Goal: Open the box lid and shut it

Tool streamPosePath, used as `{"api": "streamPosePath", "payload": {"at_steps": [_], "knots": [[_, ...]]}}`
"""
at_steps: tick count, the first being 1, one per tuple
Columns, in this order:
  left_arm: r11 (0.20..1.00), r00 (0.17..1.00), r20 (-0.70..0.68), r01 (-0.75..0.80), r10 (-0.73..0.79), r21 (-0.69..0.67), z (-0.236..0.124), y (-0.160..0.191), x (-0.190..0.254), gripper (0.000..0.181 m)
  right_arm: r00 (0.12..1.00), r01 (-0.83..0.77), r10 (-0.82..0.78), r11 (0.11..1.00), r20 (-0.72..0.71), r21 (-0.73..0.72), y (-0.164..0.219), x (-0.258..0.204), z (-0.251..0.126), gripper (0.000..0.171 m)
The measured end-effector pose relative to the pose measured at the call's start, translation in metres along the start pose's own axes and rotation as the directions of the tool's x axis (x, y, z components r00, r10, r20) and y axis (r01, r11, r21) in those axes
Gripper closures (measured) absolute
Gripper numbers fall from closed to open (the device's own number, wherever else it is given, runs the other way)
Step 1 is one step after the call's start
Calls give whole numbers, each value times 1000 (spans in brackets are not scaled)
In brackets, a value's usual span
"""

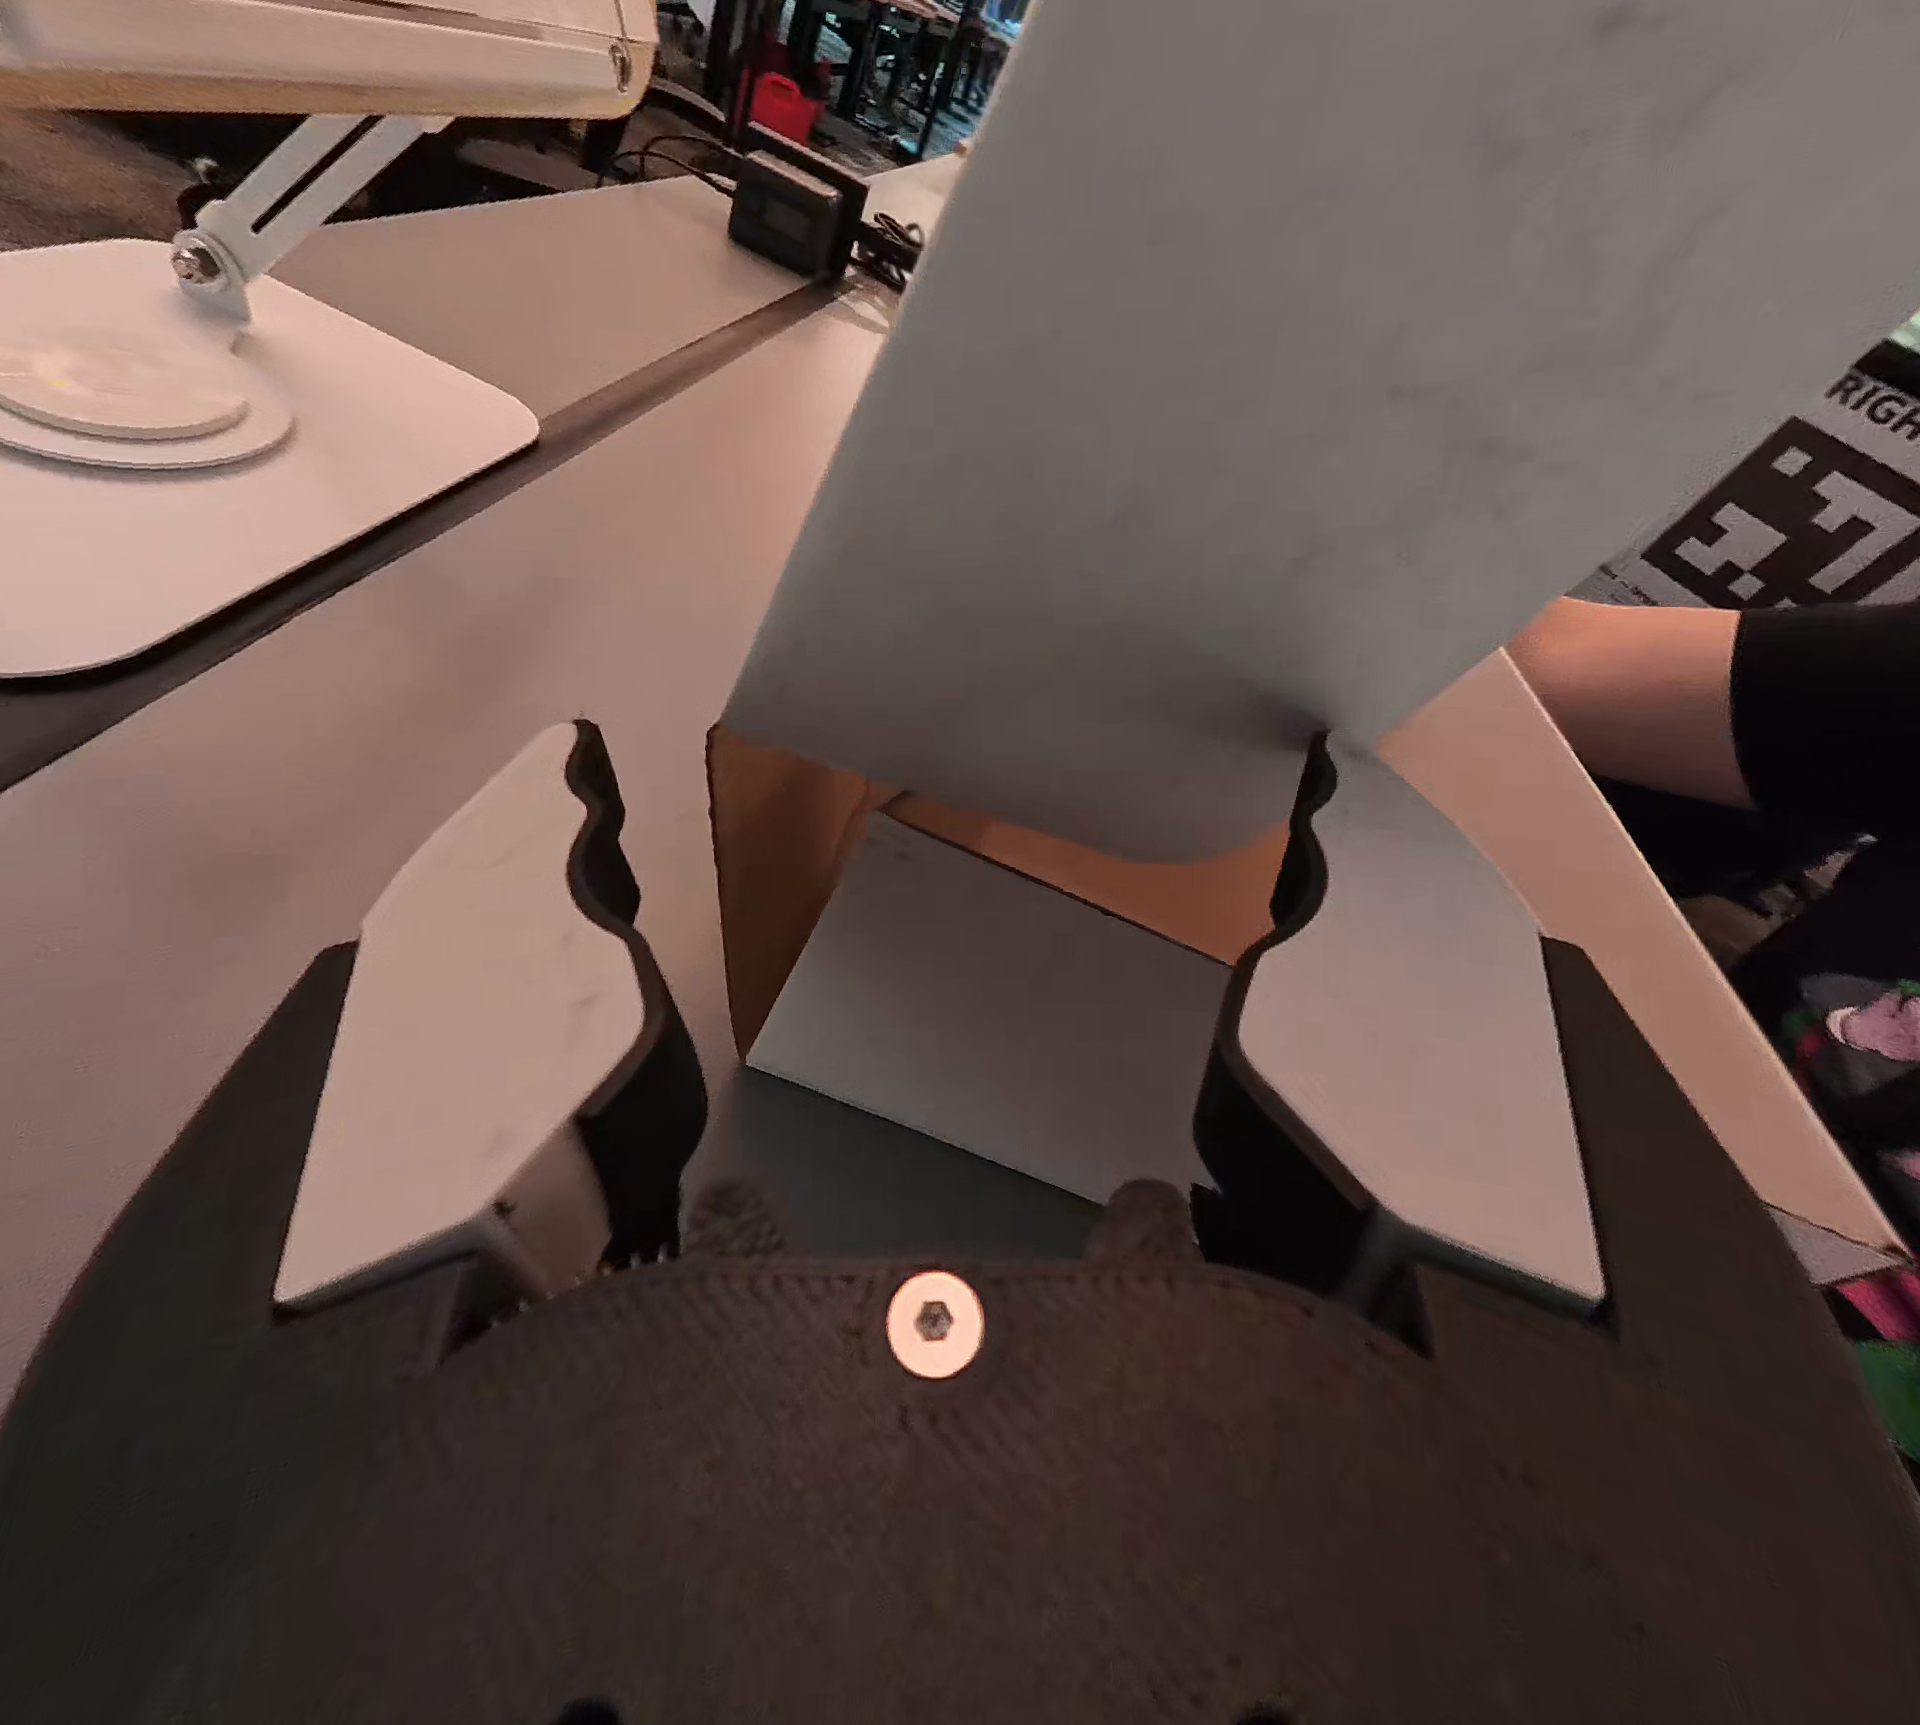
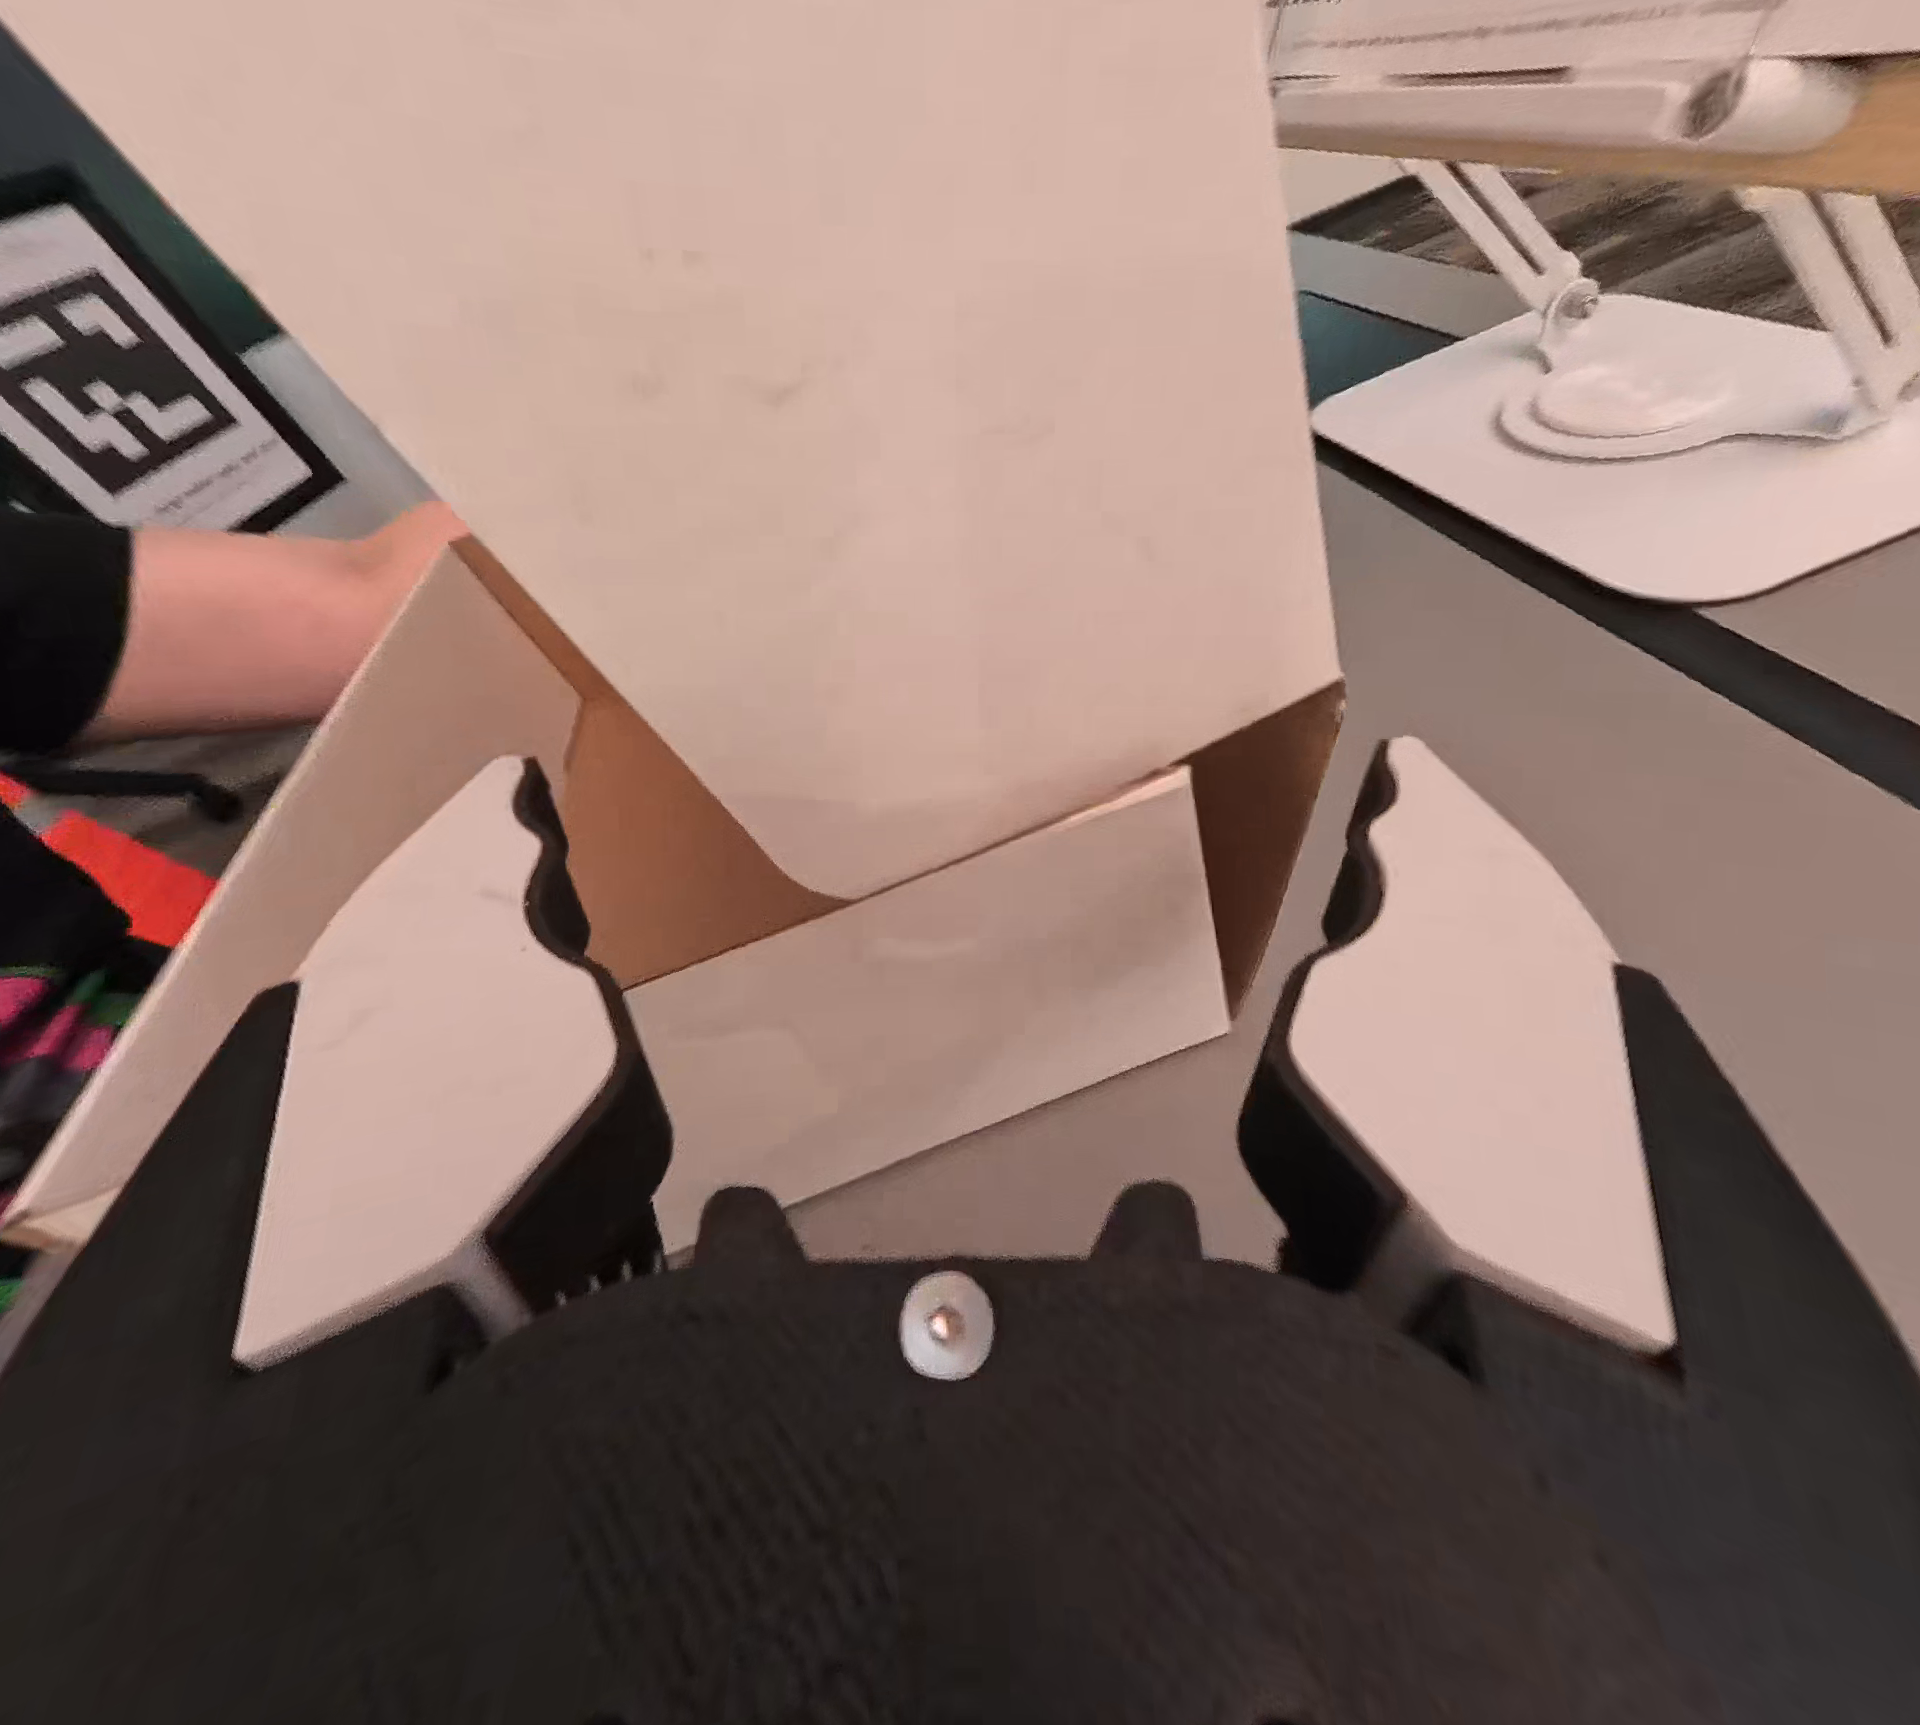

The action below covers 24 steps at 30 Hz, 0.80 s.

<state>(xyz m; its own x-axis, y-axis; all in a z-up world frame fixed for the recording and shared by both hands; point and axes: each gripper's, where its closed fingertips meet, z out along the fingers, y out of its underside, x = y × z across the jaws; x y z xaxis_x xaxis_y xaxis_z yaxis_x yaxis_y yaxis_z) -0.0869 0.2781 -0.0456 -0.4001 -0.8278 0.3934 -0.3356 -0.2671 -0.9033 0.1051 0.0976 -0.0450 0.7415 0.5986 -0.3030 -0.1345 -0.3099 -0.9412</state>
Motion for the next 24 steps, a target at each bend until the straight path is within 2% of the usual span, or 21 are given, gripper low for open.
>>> {"api": "streamPosePath", "payload": {"at_steps": [3, 7, 10, 17, 24], "knots": [[1000, 999, -40, 8, -9, -11, 2, 4, 3, 60, 998, 59, -59, 998, -24, -23, 4, 1, 9, 31], [999, 998, -64, 16, -19, -38, 8, 11, 6, 60, 1000, 8, -7, 1000, -5, 24, 11, 9, 16, 32], [997, 998, -59, 20, -25, -73, 14, 21, 4, 59, 999, -37, 37, 999, 31, 5, 24, 11, 21, 32], [993, 993, -95, 56, -66, -106, 27, 30, 5, 61, 993, -89, 84, 994, 86, 57, 21, 7, 21, 34], [991, 988, -137, 58, -75, -119, 22, 33, 10, 64, 992, -87, 82, 995, 95, 57, 23, 8, 17, 49]]}}
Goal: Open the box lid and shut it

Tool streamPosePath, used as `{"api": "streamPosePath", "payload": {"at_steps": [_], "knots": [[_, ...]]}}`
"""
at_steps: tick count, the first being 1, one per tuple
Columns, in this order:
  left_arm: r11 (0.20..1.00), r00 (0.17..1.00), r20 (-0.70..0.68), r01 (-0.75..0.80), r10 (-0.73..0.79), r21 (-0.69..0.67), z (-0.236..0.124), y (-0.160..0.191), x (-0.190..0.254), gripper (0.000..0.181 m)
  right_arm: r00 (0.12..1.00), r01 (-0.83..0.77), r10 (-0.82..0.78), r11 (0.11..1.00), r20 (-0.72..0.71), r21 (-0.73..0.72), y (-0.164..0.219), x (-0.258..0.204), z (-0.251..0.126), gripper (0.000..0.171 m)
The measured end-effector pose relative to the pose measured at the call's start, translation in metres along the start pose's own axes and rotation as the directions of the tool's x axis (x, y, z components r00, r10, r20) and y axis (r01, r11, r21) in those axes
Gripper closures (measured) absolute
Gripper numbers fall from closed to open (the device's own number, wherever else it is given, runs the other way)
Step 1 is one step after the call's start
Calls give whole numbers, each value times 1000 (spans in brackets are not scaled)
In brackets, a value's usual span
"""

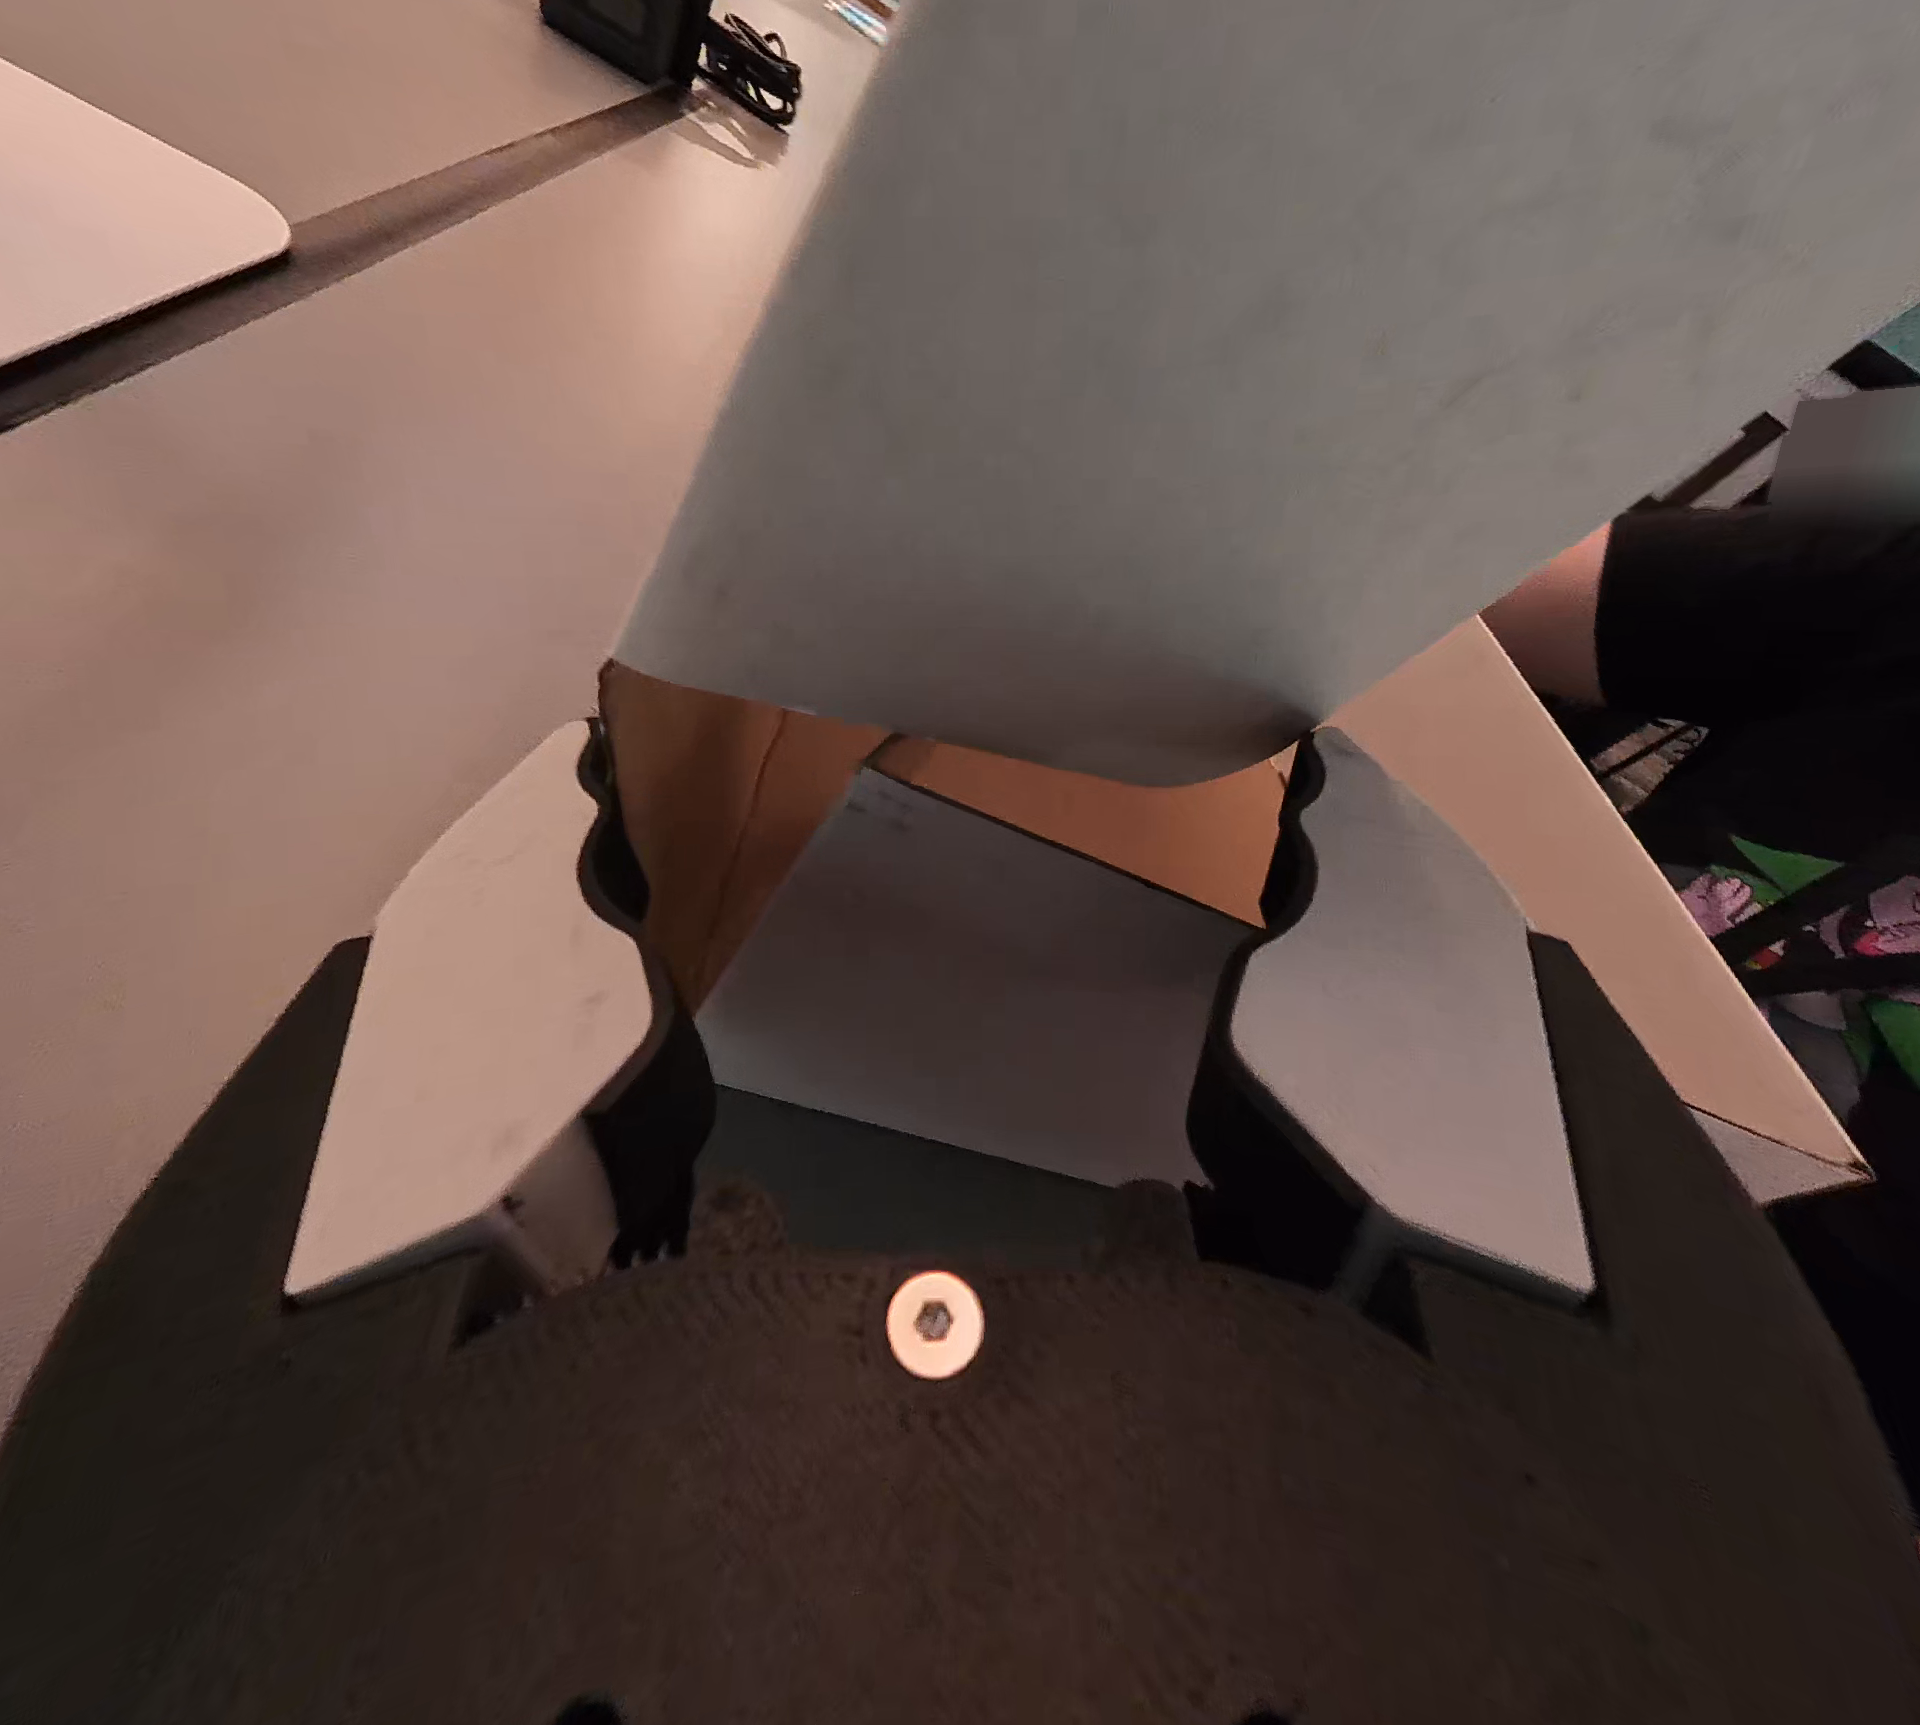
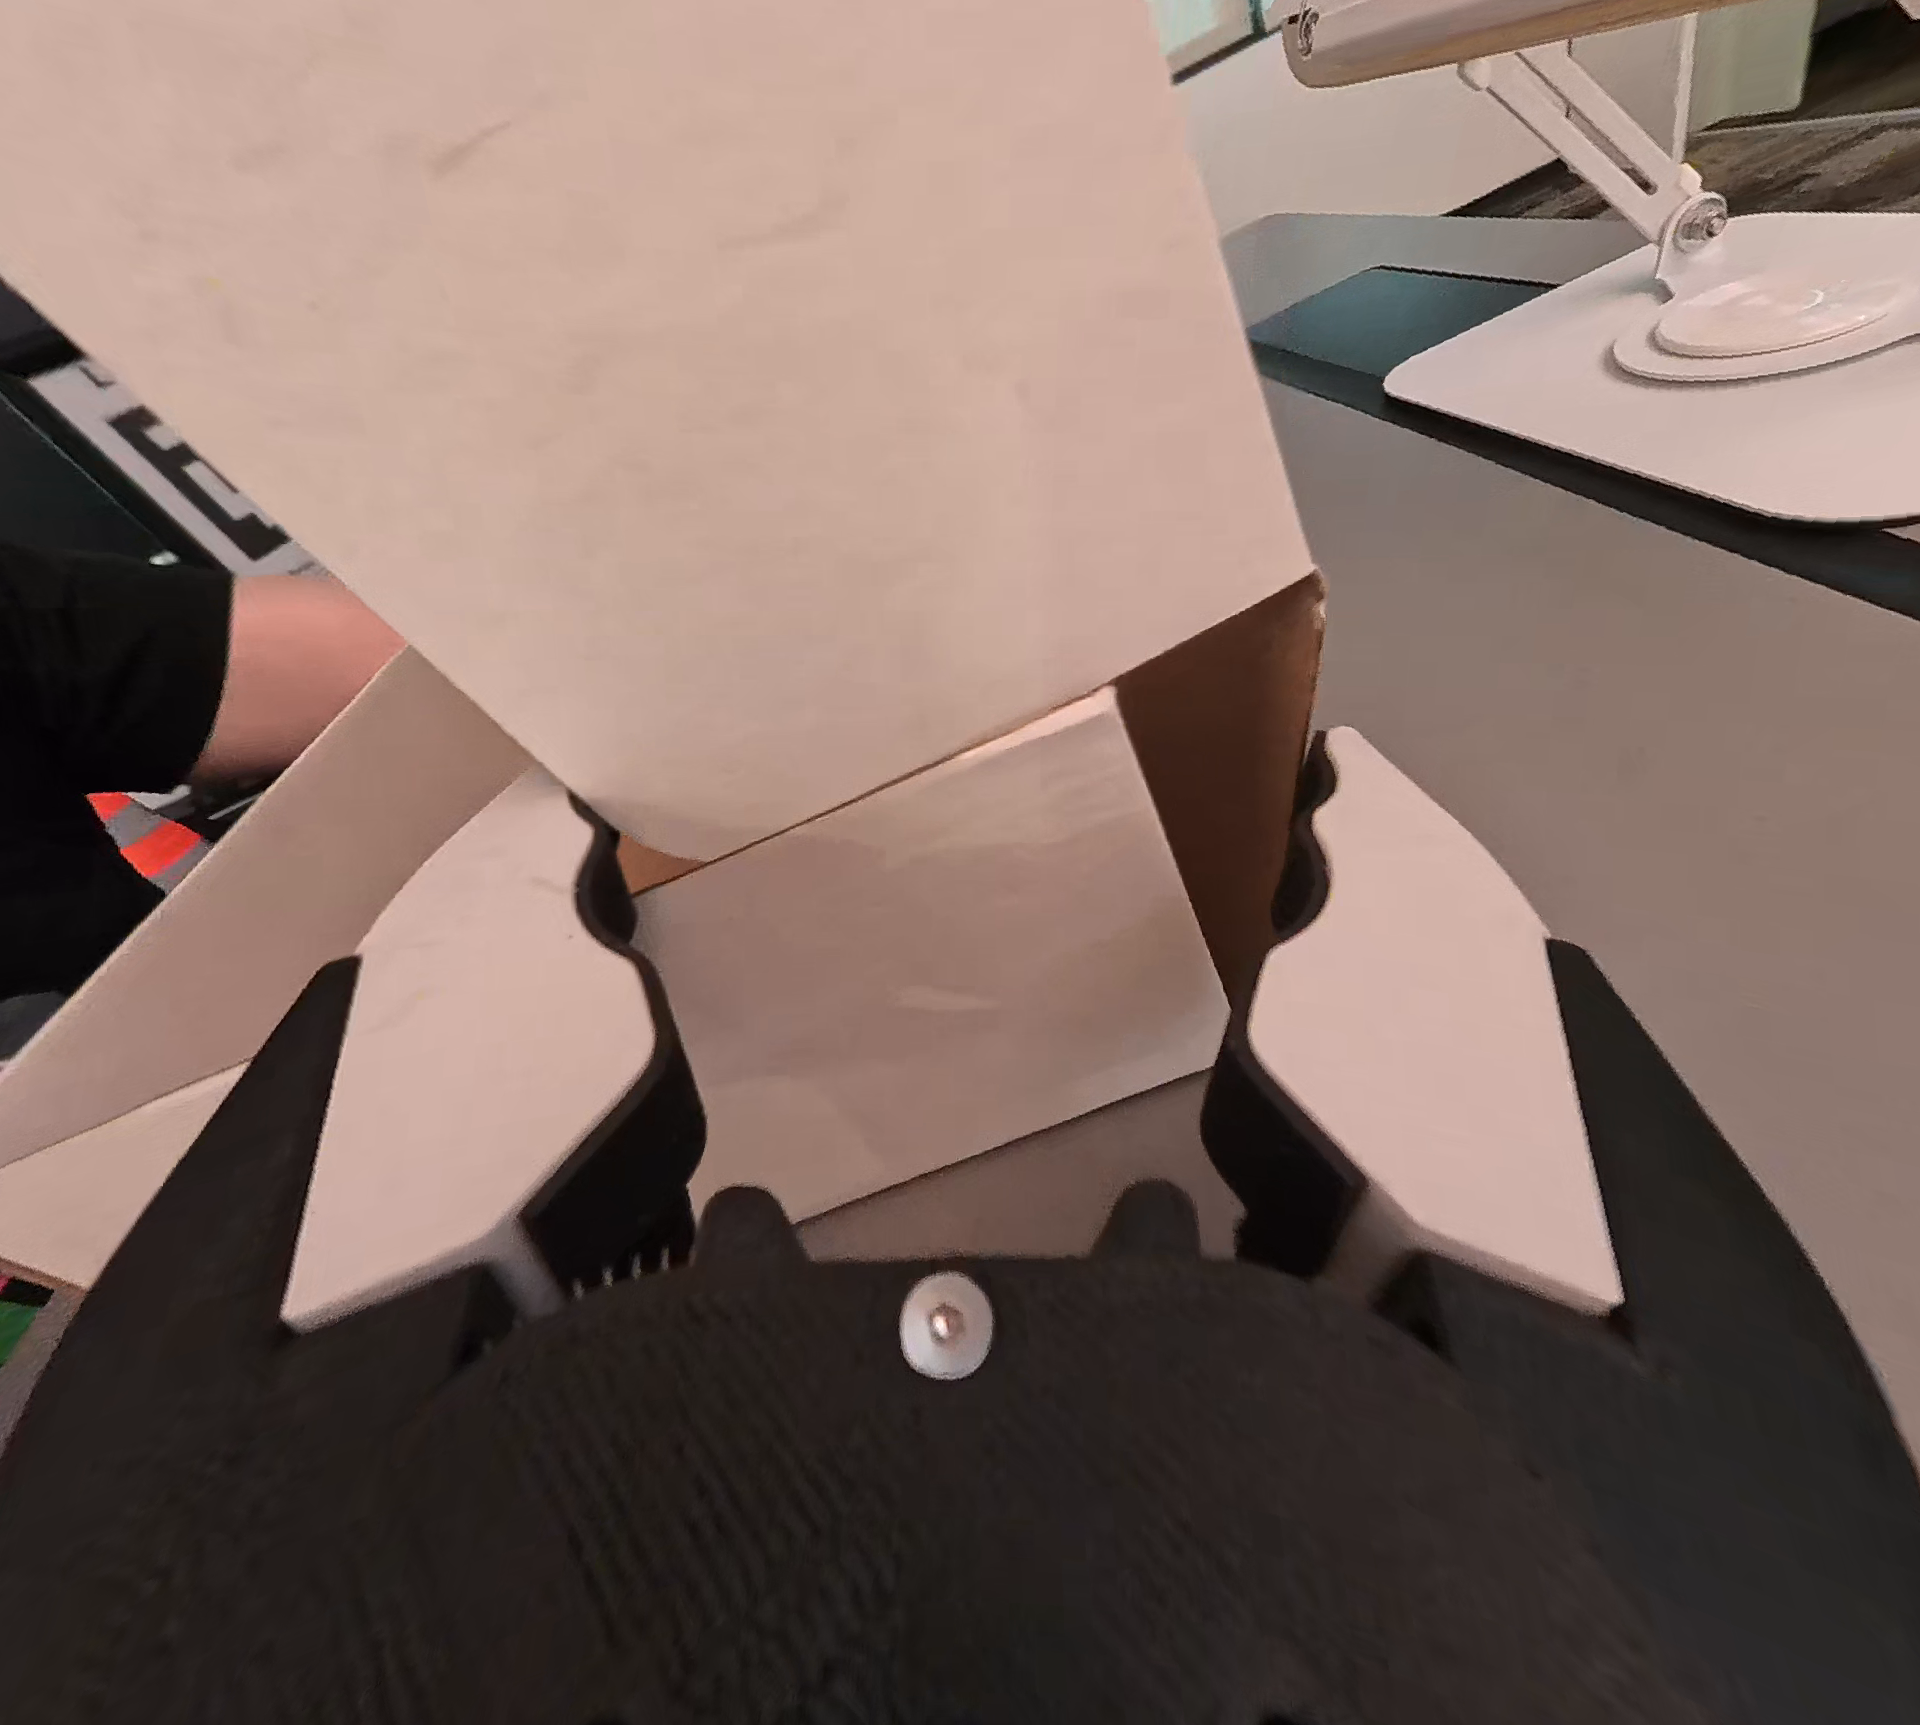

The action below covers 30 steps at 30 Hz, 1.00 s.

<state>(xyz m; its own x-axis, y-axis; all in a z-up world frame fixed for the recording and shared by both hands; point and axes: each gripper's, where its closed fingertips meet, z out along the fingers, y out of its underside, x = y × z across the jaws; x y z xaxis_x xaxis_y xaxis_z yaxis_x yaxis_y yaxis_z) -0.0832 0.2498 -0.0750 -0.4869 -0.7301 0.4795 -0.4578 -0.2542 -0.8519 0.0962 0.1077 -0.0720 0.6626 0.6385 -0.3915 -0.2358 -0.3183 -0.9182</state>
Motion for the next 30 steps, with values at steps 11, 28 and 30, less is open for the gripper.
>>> {"api": "streamPosePath", "payload": {"at_steps": [11, 28, 30], "knots": [[1000, 1000, -7, 14, -14, -8, -15, 3, 4, 64, 1000, 26, -26, 999, -16, 24, -8, 2, -3, 46], [999, 999, 44, 17, -18, 30, -8, -2, -14, 63, 998, 60, -60, 998, 13, -20, -2, -1, 7, 44], [1000, 1000, 3, 23, -23, 19, -4, 0, -8, 75, 998, 59, -59, 998, 14, -15, -2, -2, 8, 45]]}}
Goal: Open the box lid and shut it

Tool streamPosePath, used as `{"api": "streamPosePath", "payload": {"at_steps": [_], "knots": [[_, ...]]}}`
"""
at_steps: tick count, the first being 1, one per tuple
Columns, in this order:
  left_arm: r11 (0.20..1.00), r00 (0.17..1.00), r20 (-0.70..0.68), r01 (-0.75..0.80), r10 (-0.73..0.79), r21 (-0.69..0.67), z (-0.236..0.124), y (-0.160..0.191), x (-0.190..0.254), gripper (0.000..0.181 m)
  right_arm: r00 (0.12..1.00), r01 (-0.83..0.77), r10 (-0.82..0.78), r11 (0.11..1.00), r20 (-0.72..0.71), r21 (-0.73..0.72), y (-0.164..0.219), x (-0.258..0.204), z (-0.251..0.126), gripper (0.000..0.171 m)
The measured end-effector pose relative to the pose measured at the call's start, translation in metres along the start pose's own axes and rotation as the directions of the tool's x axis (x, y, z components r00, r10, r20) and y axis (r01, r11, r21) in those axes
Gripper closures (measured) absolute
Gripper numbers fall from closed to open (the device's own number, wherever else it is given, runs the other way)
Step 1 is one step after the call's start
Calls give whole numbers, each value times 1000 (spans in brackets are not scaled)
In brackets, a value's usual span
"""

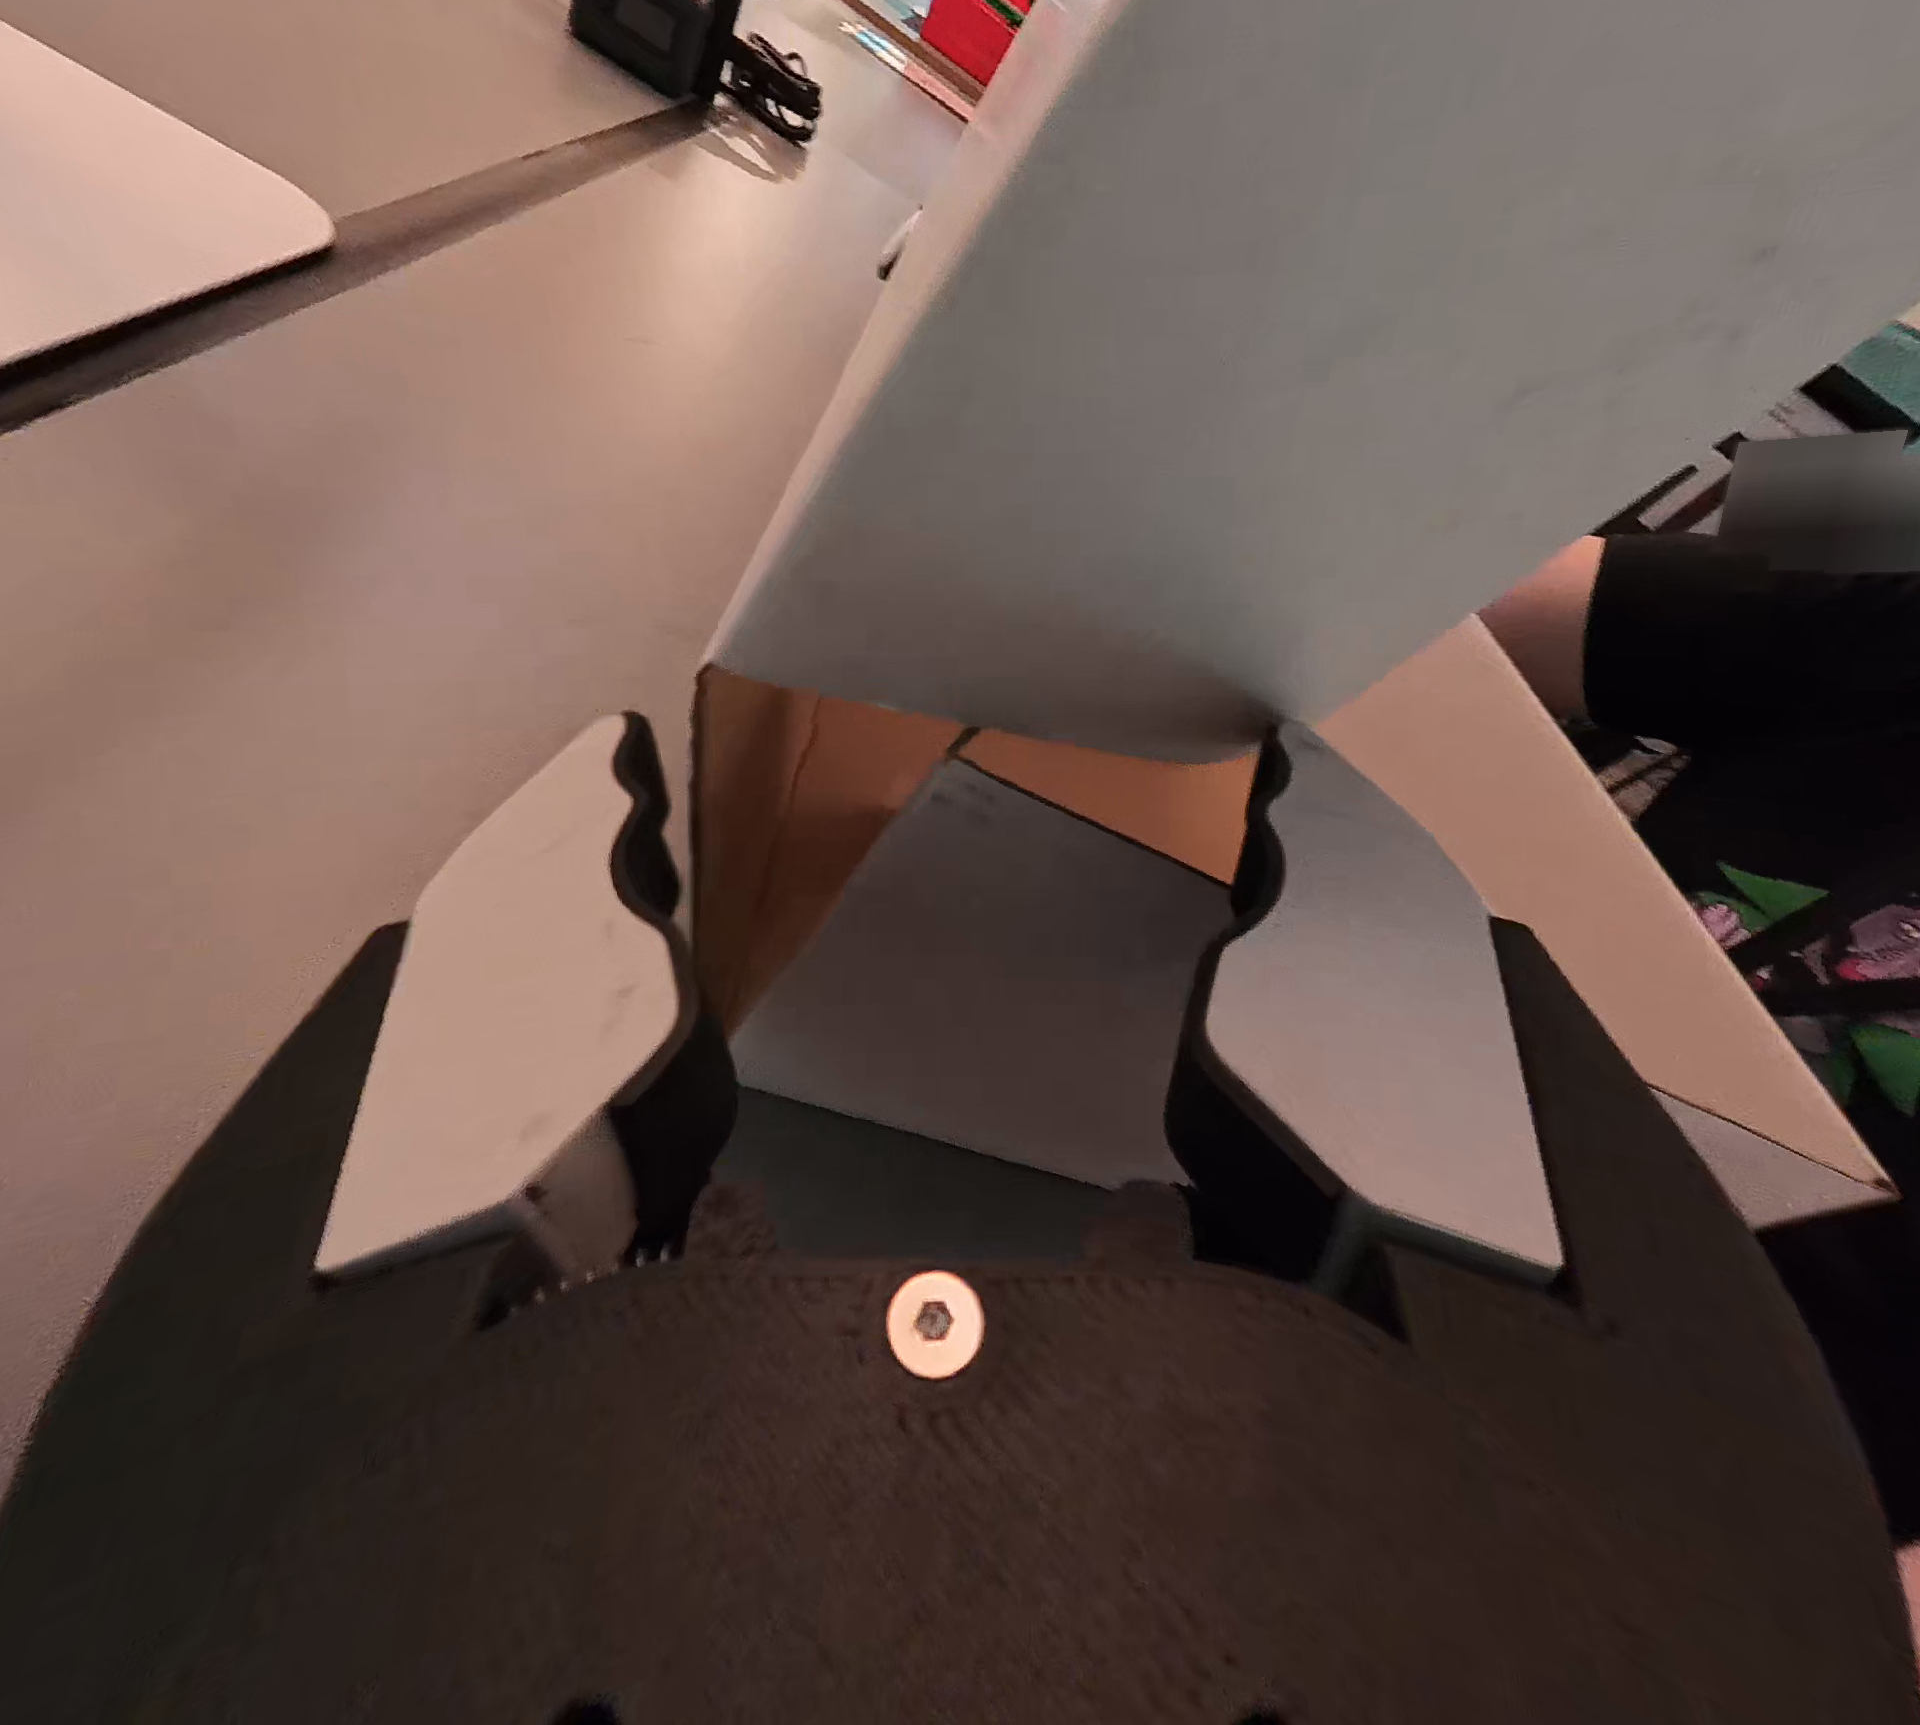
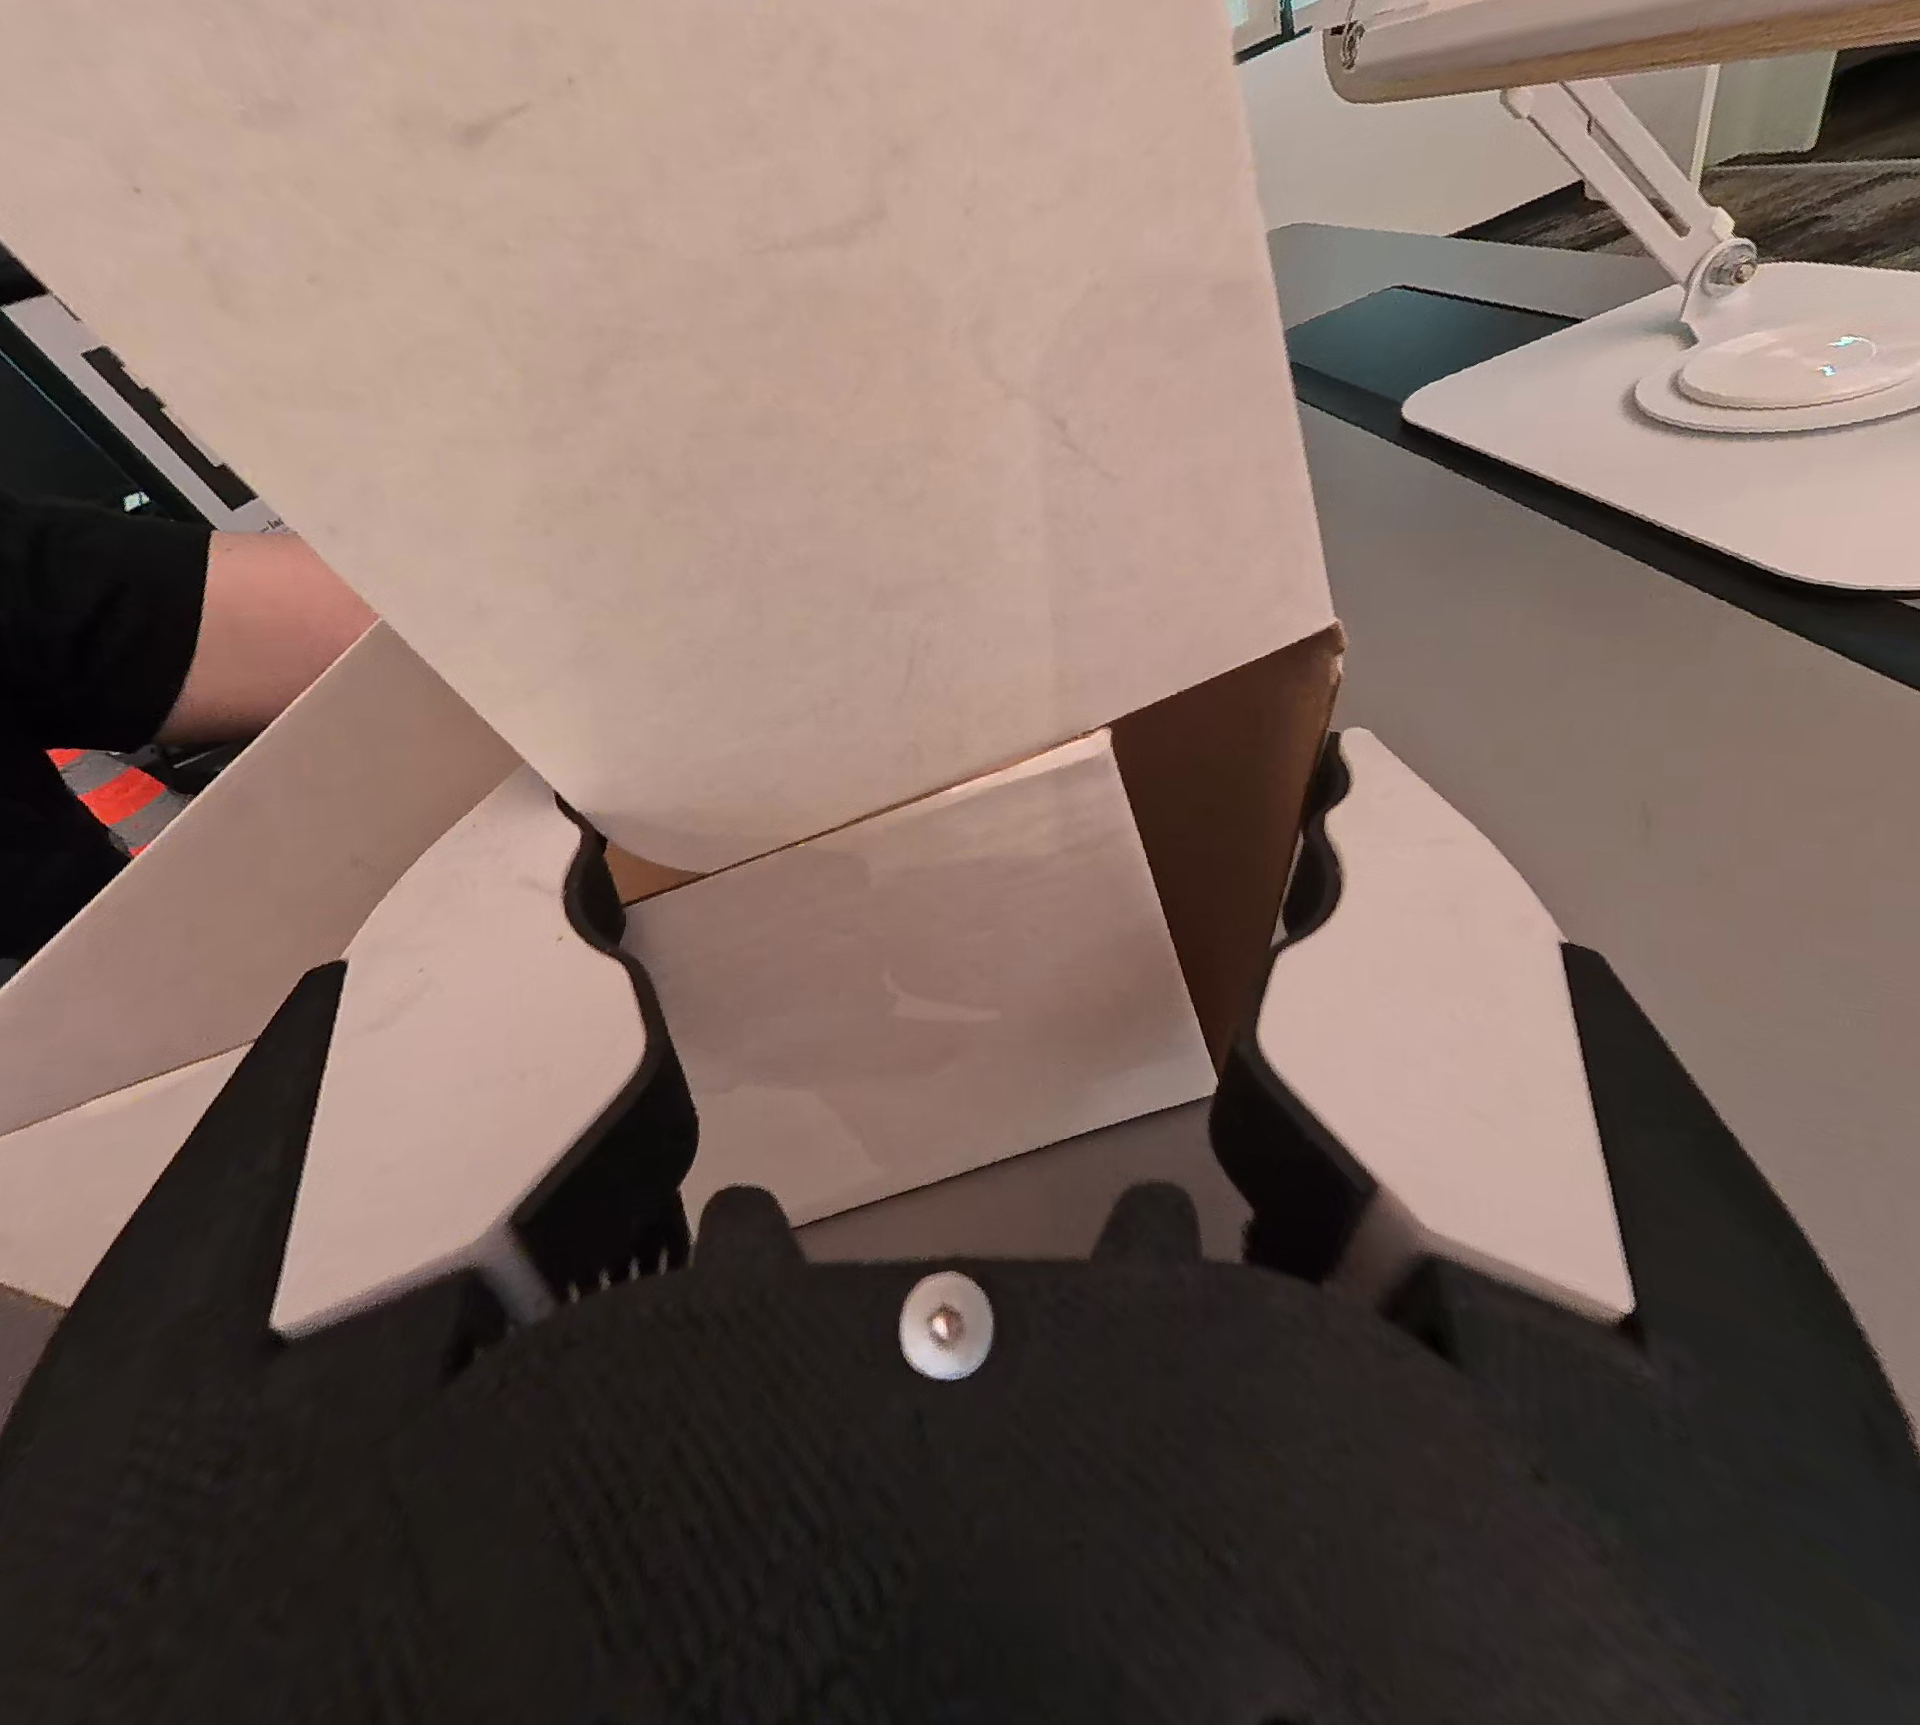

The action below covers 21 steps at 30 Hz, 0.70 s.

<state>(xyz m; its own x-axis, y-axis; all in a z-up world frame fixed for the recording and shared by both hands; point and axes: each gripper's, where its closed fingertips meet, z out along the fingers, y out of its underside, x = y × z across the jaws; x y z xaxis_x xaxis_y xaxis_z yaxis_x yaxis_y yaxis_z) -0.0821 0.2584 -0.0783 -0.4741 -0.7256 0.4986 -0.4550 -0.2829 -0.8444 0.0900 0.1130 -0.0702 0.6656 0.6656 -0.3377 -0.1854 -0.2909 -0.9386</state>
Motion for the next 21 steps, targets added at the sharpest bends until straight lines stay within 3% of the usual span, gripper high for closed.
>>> {"api": "streamPosePath", "payload": {"at_steps": [8, 21], "knots": [[1000, 999, -36, 9, -9, 6, -2, 3, 4, 90, 1000, -2, 2, 1000, 5, 5, 1, -2, 0, 46], [1000, 999, -41, 24, -23, 18, 0, 2, 4, 93, 999, -29, 29, 1000, 24, 9, 6, -9, -4, 44]]}}
